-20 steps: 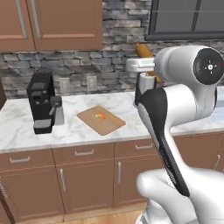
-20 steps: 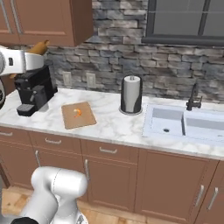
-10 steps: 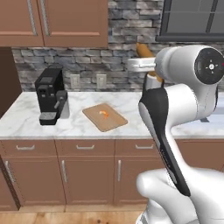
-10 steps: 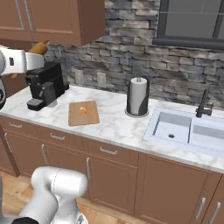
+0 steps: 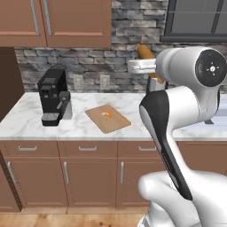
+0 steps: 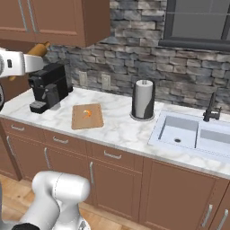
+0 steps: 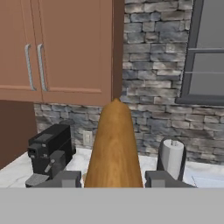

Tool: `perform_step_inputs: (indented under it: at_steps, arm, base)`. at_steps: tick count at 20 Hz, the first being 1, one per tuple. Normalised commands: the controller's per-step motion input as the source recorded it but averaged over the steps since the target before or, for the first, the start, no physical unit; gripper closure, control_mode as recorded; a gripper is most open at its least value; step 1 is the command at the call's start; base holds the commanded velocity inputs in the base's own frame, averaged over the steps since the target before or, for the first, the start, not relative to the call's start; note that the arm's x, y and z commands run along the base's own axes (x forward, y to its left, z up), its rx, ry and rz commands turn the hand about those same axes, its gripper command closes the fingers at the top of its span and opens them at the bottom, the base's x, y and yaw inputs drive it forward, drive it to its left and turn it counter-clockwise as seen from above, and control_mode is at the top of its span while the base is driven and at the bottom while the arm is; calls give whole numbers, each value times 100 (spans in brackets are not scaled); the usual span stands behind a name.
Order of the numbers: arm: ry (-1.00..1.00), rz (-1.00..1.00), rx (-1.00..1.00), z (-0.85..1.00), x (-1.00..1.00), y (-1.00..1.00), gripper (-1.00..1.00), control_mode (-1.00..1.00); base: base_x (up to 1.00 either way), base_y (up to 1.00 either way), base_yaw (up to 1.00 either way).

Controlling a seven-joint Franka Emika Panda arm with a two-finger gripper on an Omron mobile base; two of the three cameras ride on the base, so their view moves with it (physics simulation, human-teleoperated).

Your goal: Open the cabinet, retrieve the rolling pin, and place it next to the meat on the cutting board to prepare for tenderizing.

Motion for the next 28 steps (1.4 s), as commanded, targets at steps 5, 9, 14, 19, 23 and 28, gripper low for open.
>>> perform_step_inputs:
  at_steps: [5,9,14,19,23,28]
  arm:
    - [0,0,0,0,0,0,100,100]
    - [0,0,0,0,0,0,100,100]
    - [1,0,0,-10,-10,2,100,-100]
    - [1,0,0,-40,-28,13,100,-100]
    - [2,1,0,-50,-20,4,100,-100]
    - [6,0,3,-47,5,0,100,-100]
  base:
    - [-20,0,0]
    - [-25,0,0]
    - [-14,0,0]
    - [0,0,0]
    - [0,0,0]
    - [0,0,0]
